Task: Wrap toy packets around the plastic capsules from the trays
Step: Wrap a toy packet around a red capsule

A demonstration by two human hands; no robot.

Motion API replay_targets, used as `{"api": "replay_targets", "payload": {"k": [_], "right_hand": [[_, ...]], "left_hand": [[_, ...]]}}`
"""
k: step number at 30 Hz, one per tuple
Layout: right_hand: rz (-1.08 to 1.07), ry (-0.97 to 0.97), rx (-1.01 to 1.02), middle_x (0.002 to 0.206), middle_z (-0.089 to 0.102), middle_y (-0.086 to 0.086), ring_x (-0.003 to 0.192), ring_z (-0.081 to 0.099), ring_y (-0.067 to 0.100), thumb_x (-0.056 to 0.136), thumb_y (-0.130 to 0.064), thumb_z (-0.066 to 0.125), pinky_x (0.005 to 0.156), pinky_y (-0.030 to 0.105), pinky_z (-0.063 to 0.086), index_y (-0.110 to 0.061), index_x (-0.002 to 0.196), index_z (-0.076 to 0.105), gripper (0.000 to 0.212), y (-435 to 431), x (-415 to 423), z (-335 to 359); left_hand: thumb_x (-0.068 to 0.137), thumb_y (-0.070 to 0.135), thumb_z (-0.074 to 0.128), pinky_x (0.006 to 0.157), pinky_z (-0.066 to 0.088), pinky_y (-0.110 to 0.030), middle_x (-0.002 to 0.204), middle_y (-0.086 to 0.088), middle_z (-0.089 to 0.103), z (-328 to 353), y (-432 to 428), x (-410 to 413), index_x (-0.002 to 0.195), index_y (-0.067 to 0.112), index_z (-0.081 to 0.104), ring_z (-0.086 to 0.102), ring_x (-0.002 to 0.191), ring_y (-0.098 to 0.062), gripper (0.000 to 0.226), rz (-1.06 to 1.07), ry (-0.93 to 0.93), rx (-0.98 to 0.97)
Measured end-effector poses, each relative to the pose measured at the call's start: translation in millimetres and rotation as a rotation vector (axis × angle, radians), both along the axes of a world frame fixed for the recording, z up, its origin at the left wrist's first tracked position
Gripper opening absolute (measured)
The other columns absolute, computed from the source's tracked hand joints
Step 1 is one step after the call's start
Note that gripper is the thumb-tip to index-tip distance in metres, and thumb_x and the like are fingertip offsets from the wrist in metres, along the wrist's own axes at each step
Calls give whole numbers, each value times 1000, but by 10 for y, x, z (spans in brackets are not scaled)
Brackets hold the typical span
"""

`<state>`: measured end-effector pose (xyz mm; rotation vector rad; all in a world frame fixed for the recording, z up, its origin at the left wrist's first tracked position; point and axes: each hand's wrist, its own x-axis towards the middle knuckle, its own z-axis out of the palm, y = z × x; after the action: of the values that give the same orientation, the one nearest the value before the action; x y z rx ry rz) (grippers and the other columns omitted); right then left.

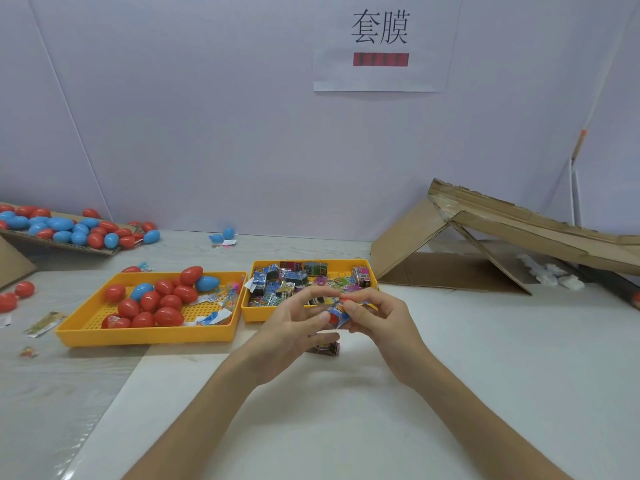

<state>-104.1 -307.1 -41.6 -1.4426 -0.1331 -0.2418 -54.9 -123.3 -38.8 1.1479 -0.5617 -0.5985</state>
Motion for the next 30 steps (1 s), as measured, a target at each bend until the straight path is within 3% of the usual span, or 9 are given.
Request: {"api": "replay_targets", "payload": {"k": [3, 6, 16, 21, 26, 30], "right_hand": [[-26, 29, -54, 91, 74, 2, 76, 70, 18, 83, -37, 78, 65, 25, 54, -20, 97, 76, 22, -13, -1, 13], [-54, 48, -129, 79, 71, -1, 68, 63, 10, 77, -44, 79, 62, 26, 52, -20, 85, 76, 26, -25, -3, 16], [20, 66, -31, 81, 67, 7, 68, 58, 12, 75, -32, 79, 64, 23, 50, -18, 76, 74, 15, -43, 6, -4], [14, 43, -45, 85, 69, 11, 71, 60, 16, 78, -27, 83, 64, 25, 51, -20, 79, 76, 10, -46, -1, 6], [1, 36, -107, 77, 69, -5, 64, 59, 13, 82, -33, 73, 62, 24, 51, -21, 95, 77, 19, 9, -7, 4], [-7, 42, -180, 72, 68, -10, 62, 60, 8, 89, -26, 74, 61, 22, 50, -19, 98, 76, 11, 6, -3, 0]], "left_hand": [[90, 14, 69, 89, 56, -34, 120, -17, 70, -2, -7, -5, 128, 16, 62, 68, 110, -30, 38, 34, -44, 36], [87, 14, 72, 86, 57, -32, 115, -15, 72, -3, -19, -9, 130, 12, 58, 70, 103, -27, 45, 74, -53, 60], [87, 10, 76, 85, 58, -32, 120, -16, 72, -14, -8, 5, 130, 12, 56, 70, 106, -30, 47, 84, -89, 108], [80, 13, 79, 87, 56, -40, 119, -14, 72, -2, 6, 19, 127, 15, 58, 69, 106, -35, 52, 105, -106, 135], [78, 11, 83, 81, 58, -34, 111, -11, 75, 37, 15, 23, 125, 15, 59, 72, 99, -28, 53, 144, -117, 153], [78, 13, 81, 82, 57, -35, 111, -10, 75, 46, 19, 11, 124, 17, 60, 72, 102, -29, 51, 152, -138, 171]]}}
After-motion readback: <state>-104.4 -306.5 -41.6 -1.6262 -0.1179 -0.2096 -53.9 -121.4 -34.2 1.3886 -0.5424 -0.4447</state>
